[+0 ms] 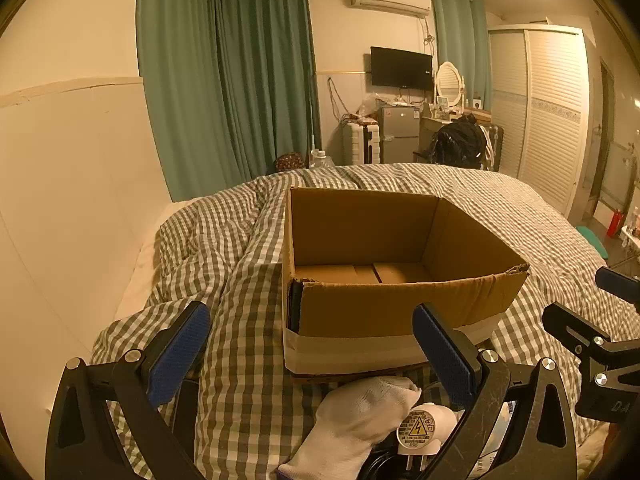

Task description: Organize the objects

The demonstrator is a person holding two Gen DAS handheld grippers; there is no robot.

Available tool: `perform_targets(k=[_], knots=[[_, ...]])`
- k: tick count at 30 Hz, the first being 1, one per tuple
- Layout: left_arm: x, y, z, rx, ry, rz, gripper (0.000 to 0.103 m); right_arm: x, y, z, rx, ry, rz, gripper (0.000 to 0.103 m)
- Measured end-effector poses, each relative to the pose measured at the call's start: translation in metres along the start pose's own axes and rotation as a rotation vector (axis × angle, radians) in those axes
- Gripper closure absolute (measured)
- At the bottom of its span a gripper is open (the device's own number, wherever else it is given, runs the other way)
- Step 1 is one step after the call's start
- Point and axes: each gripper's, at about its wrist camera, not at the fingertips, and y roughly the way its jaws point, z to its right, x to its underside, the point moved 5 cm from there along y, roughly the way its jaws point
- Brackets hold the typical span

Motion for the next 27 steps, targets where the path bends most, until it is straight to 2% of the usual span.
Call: perform_targets(k=[17,22,27], knots=[[-0.0011,-0.0039,-0.0016,0.009,0.0,0.004,0.0,-0.0015,-0.0049,-0.0005,0.011,-0.009,0.018,0.0],[-0.0011,0.0,-0.0042,0.031,-0.026,-0.018,0.0,-0.0007,-0.0053,-0.0011,0.009,-0.011,0.02,0.0],[-0.0004,0.0005,-0.0047,0.022,-0.033,-0.015,0.0,-0.0015,-0.0054,-0.0009,0.01,-0.002,0.022,0.0]])
